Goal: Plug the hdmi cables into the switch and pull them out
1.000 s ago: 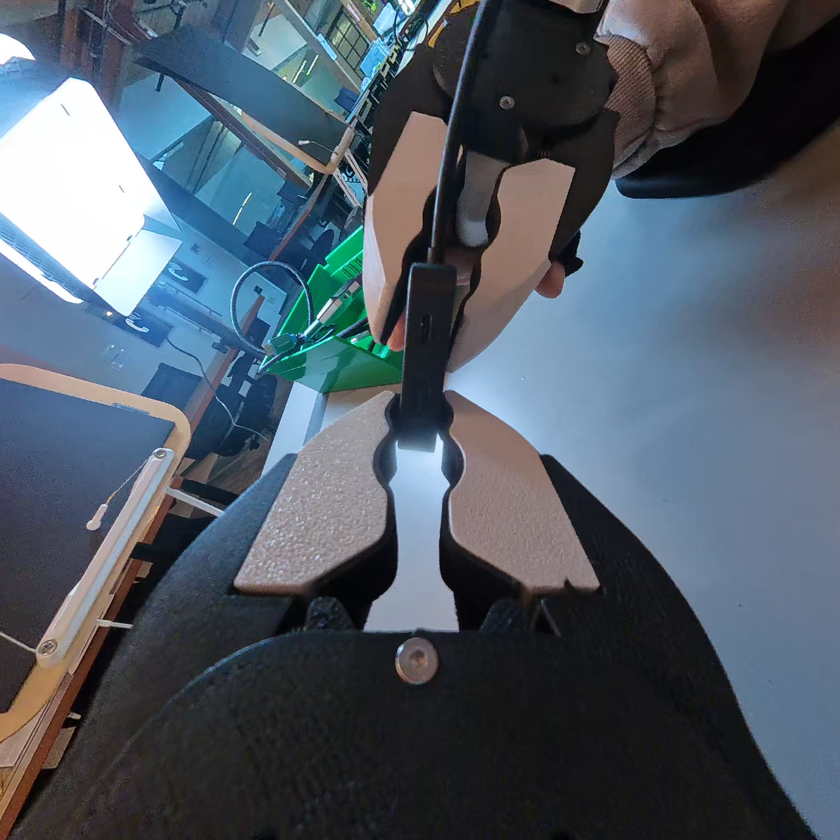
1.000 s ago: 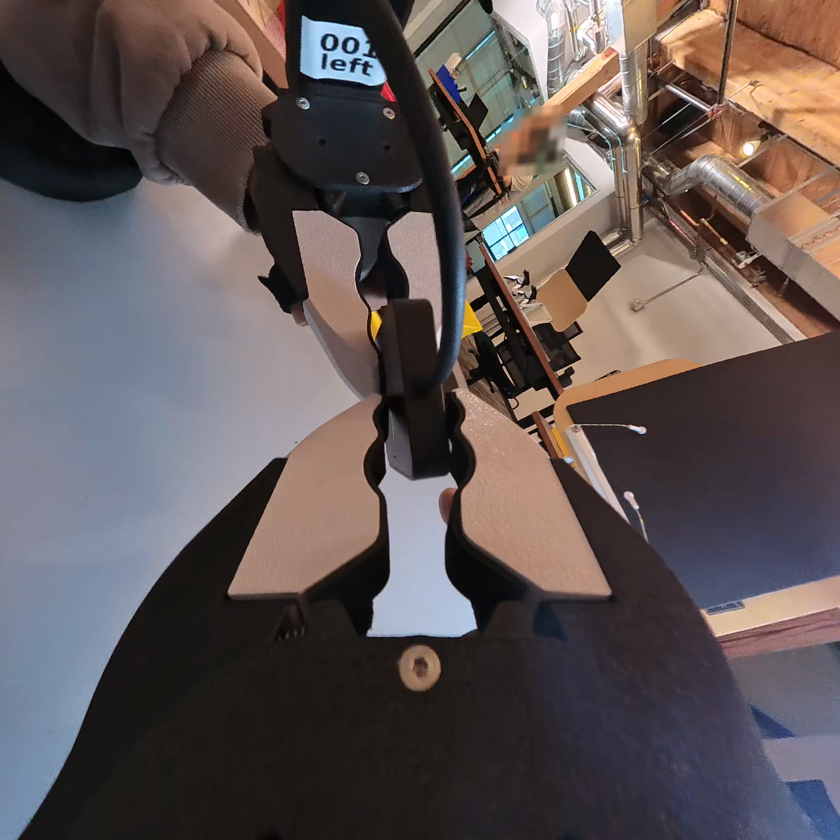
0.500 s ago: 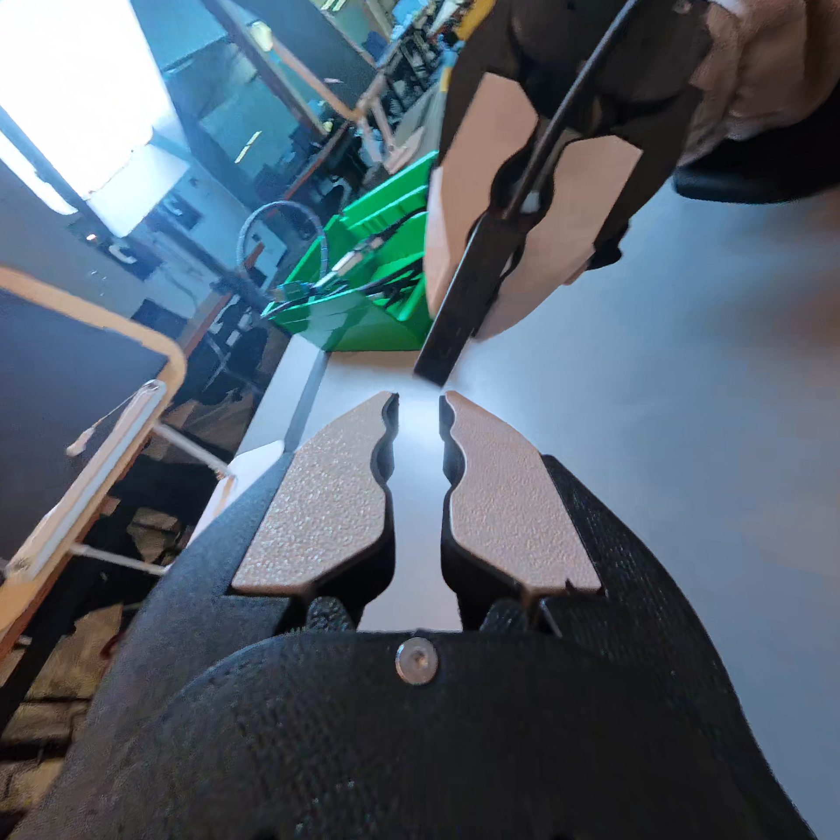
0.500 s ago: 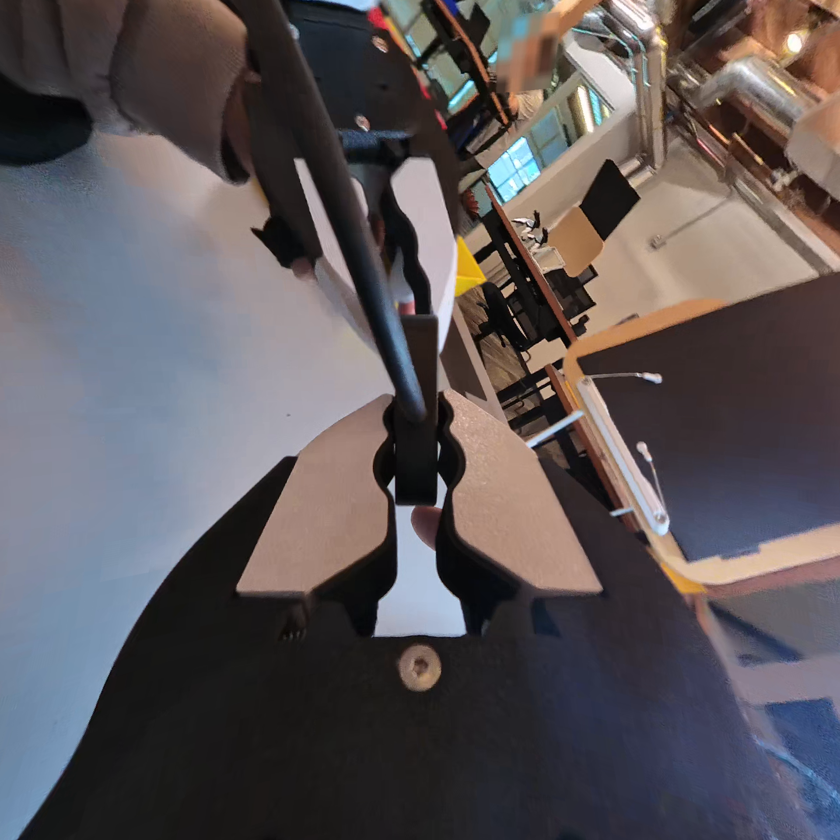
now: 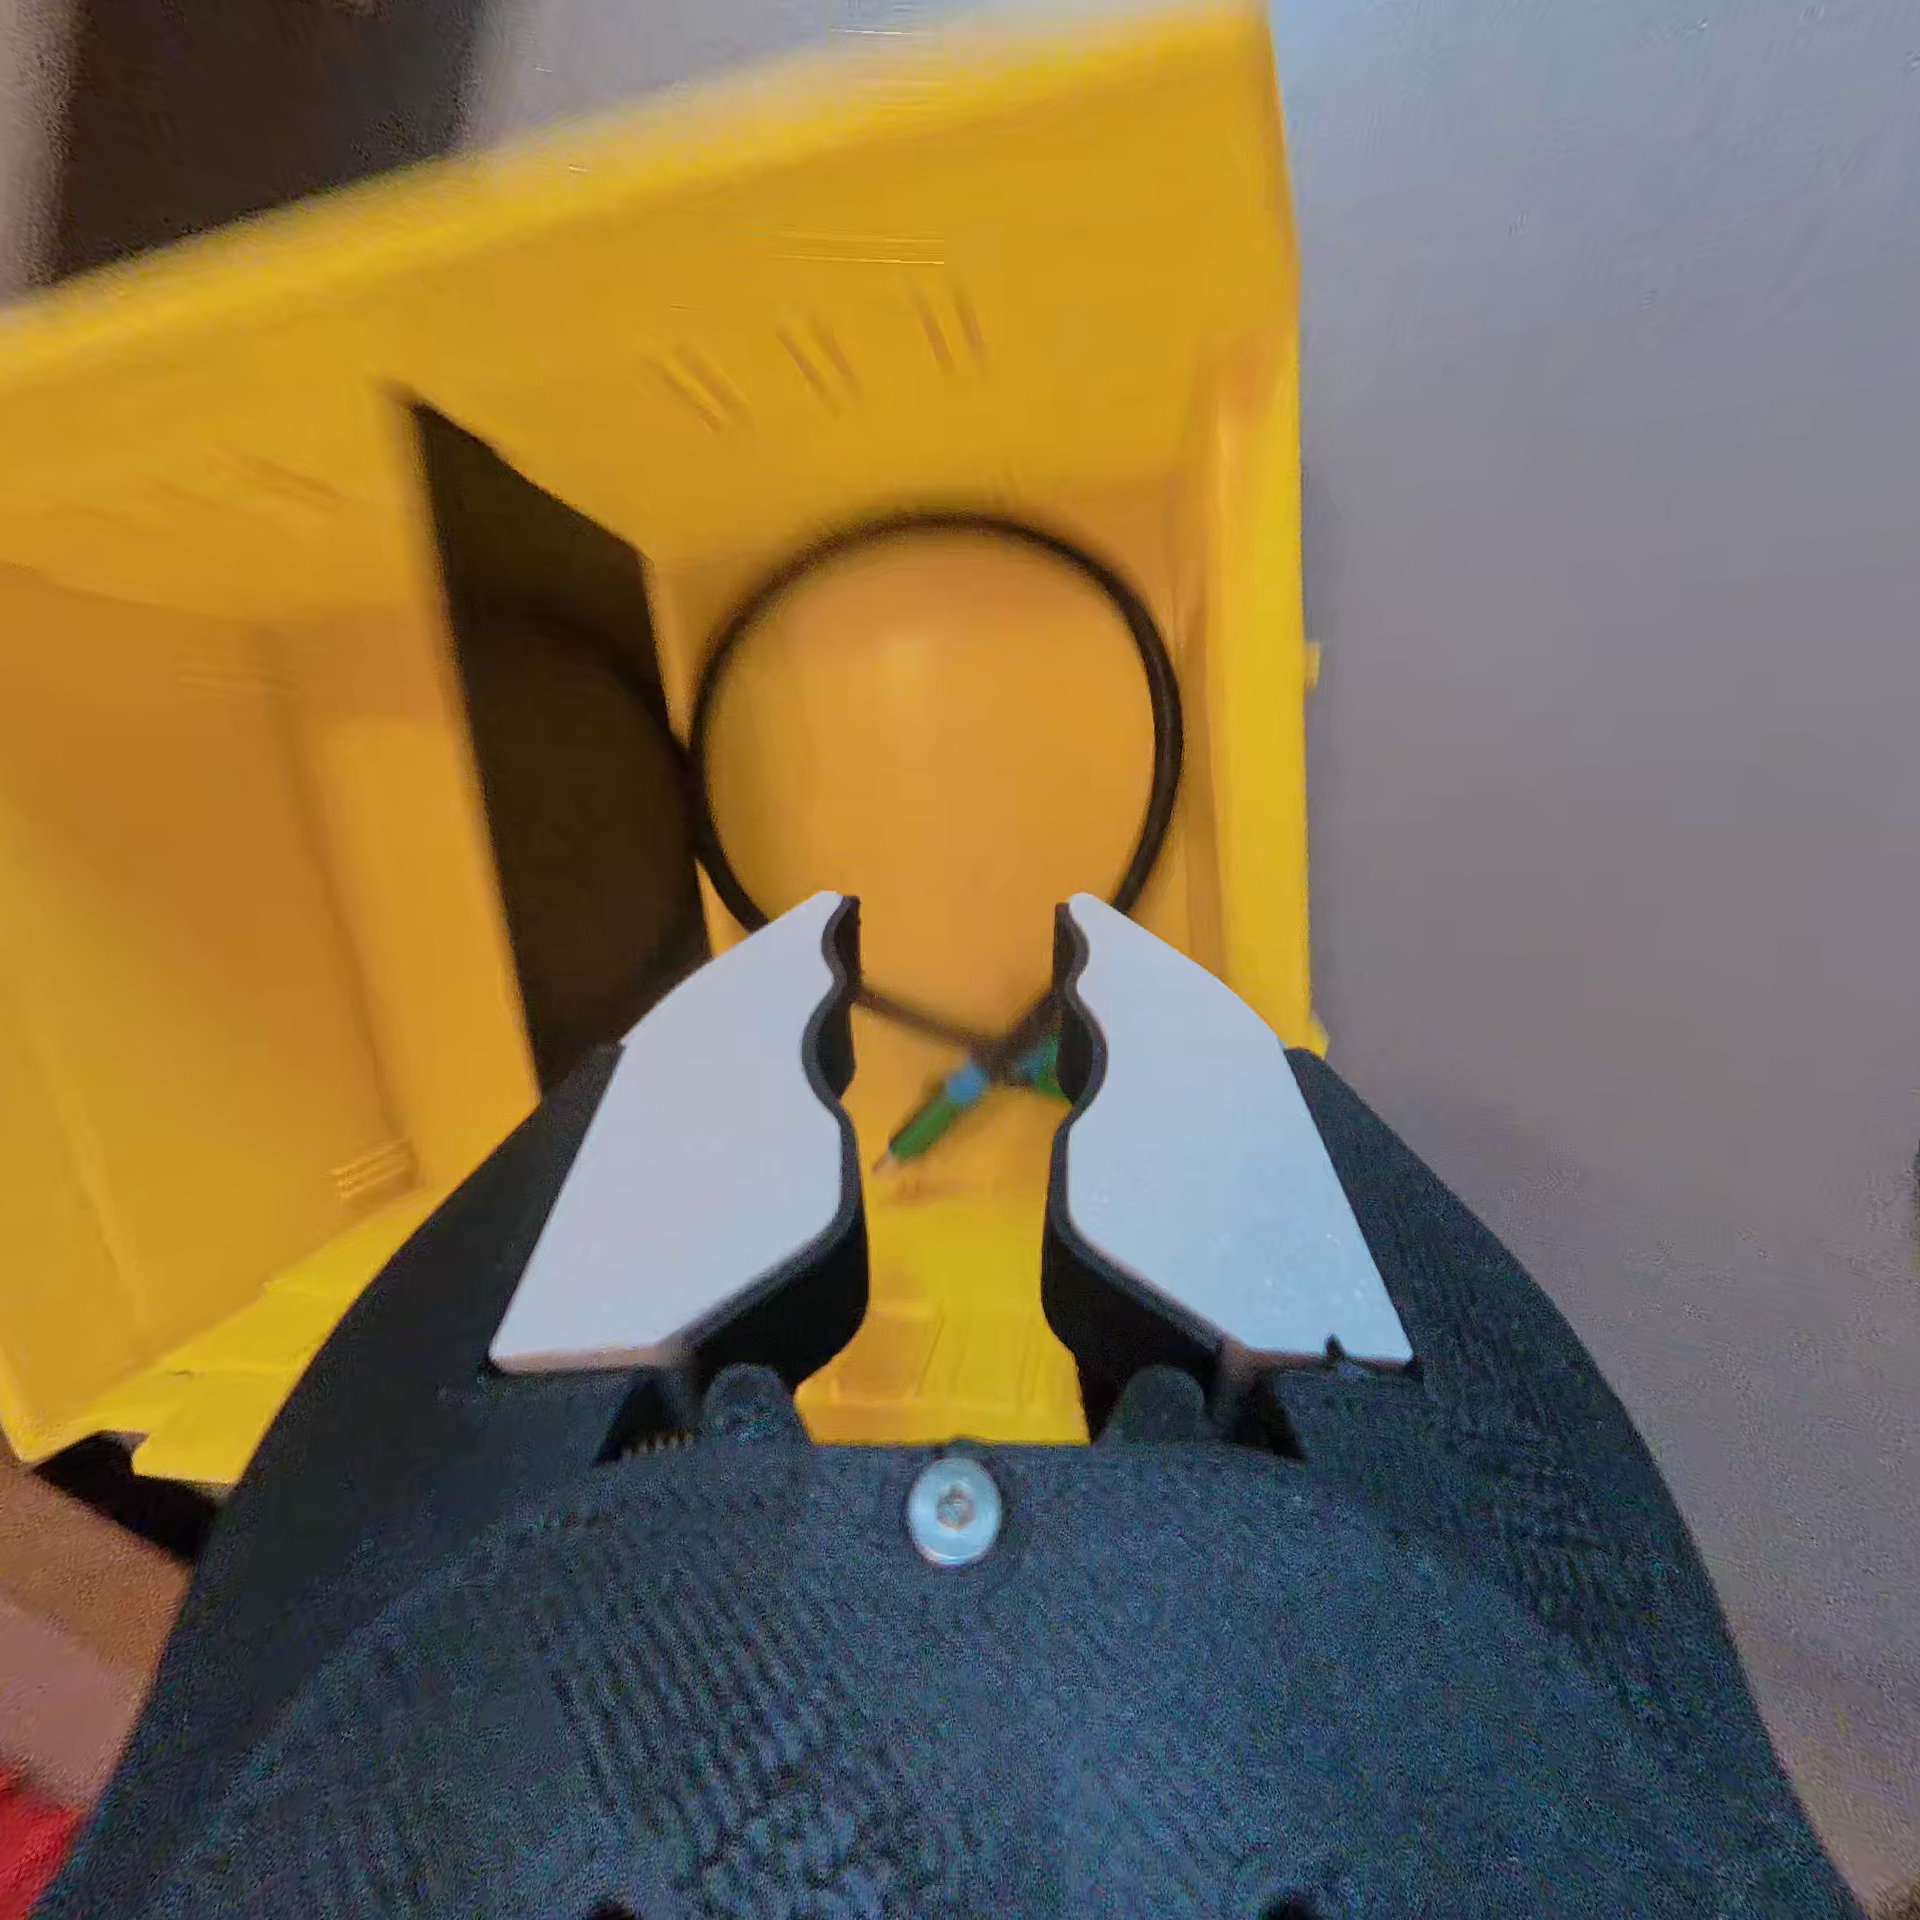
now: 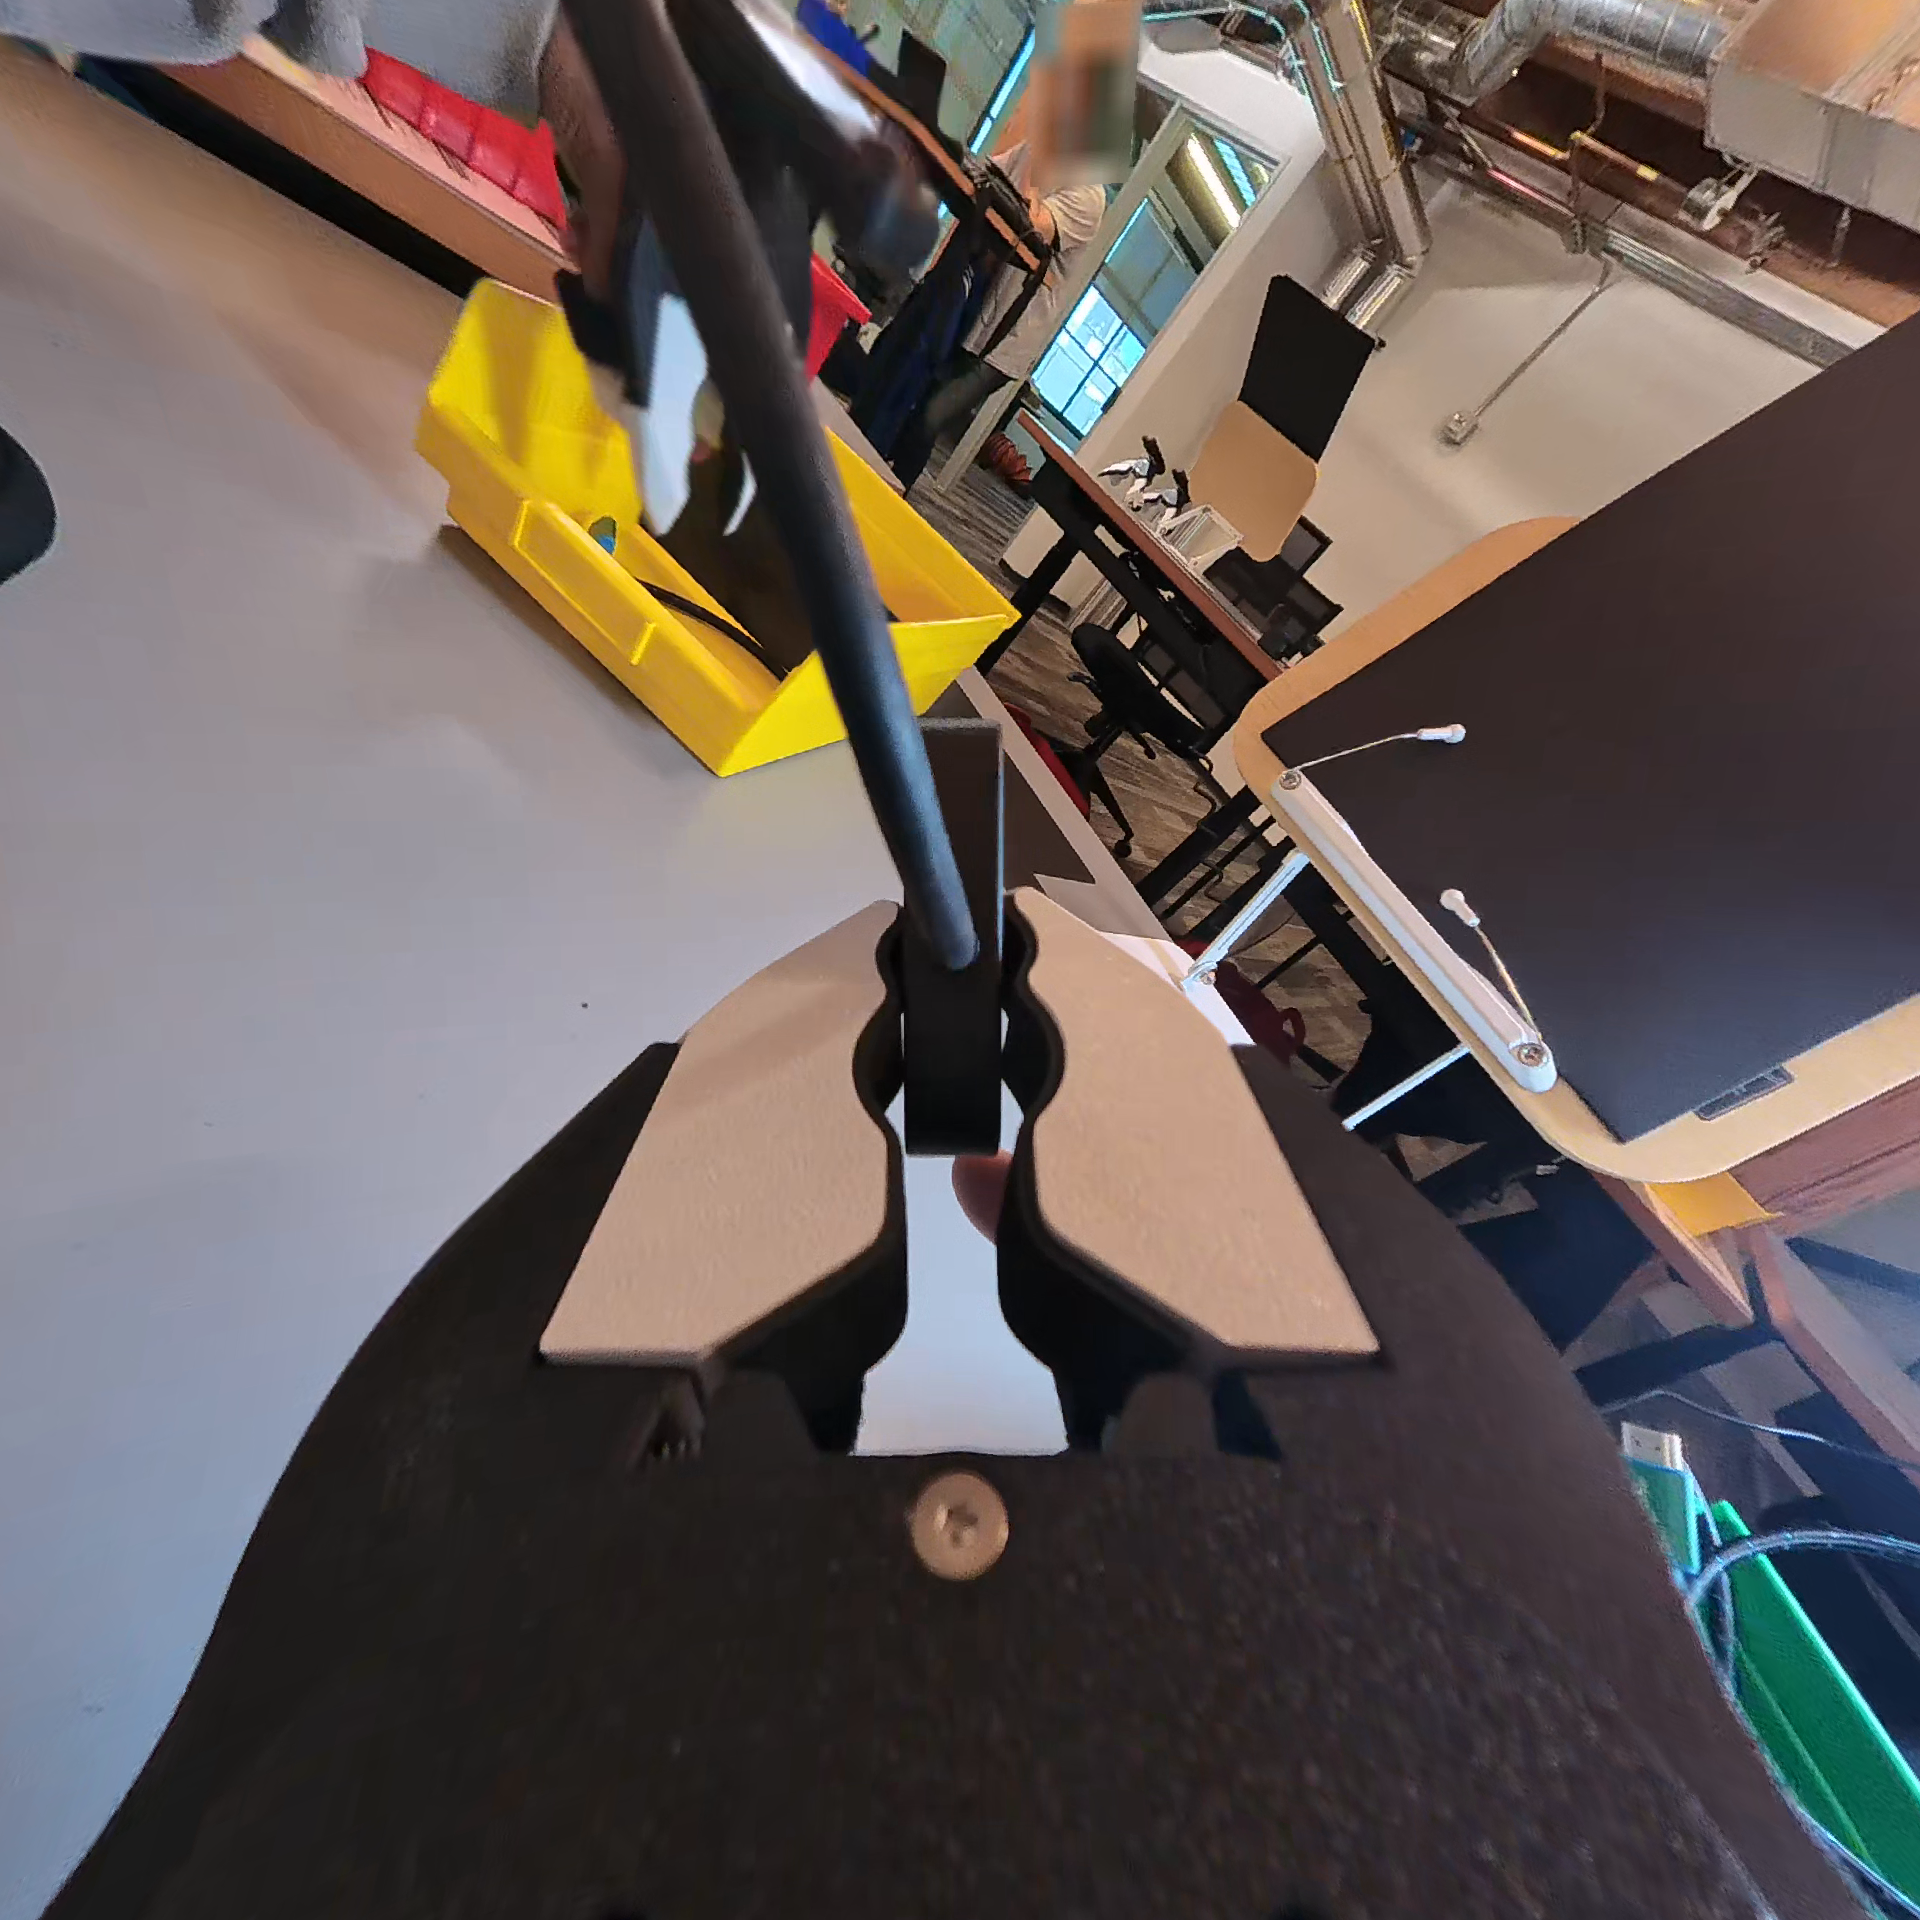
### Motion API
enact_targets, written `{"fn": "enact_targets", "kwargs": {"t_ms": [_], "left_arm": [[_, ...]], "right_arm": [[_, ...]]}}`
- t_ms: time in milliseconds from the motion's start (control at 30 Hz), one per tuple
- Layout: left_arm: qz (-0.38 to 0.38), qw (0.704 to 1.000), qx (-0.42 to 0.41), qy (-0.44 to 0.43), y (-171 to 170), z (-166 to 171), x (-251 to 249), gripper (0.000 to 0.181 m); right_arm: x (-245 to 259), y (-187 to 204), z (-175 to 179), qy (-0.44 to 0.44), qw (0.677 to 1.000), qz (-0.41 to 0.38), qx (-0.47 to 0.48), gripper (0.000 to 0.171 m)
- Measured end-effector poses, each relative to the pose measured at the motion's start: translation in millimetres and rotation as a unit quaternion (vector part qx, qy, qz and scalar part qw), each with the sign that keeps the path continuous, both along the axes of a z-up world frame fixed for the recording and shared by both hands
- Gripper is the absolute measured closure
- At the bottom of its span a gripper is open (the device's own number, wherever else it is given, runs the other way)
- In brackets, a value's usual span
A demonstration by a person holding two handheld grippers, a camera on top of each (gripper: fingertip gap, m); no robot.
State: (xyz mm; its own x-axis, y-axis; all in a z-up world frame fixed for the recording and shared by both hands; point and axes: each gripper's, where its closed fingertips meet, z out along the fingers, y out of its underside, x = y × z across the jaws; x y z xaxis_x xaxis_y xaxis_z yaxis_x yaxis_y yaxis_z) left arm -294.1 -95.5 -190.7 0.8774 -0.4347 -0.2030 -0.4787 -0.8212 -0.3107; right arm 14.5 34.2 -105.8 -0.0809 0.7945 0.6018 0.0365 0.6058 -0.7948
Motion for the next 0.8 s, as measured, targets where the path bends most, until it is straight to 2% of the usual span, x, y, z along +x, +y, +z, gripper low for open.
{"fn": "enact_targets", "kwargs": {"t_ms": [33,200,233,300,333,400,533,600,667,733,800], "left_arm": [[-0.021,0.998,-0.056,0.017,-13,-15,-3,0.144],[-0.083,0.971,-0.207,0.08,-37,-52,-12,0.141],[-0.093,0.967,-0.225,0.077,-38,-58,-10,0.146],[-0.114,0.956,-0.255,0.085,-41,-66,-10,0.17],[-0.126,0.954,-0.256,0.092,-39,-62,-10,0.171],[-0.125,0.968,-0.205,0.079,-26,-38,-5,0.174],[-0.092,0.991,-0.064,0.071,-4,43,-2,0.175],[-0.085,0.993,0.026,0.074,9,86,10,0.175],[-0.089,0.989,0.112,0.032,22,120,44,0.175],[-0.113,0.982,0.153,-0.006,28,131,87,0.175],[-0.144,0.972,0.183,-0.038,36,124,132,0.175]], "right_arm": [[0,0,0,-0.002,1.0,0.003,-0.005,0.157],[-2,6,-6,-0.013,0.999,0.003,-0.033,0.157],[-3,8,-8,-0.016,0.999,0.001,-0.036,0.157],[-2,11,-9,-0.017,0.999,-0.004,-0.038,0.157],[-1,13,-8,-0.016,0.999,-0.007,-0.038,0.157],[1,17,-5,-0.01,0.999,-0.011,-0.045,0.157],[3,26,5,0.007,0.996,-0.013,-0.083,0.157],[4,31,9,0.017,0.994,-0.013,-0.105,0.157],[6,35,15,0.029,0.991,-0.015,-0.126,0.157],[9,40,22,0.044,0.988,-0.017,-0.146,0.157],[12,44,30,0.061,0.984,-0.02,-0.164,0.157]]}}
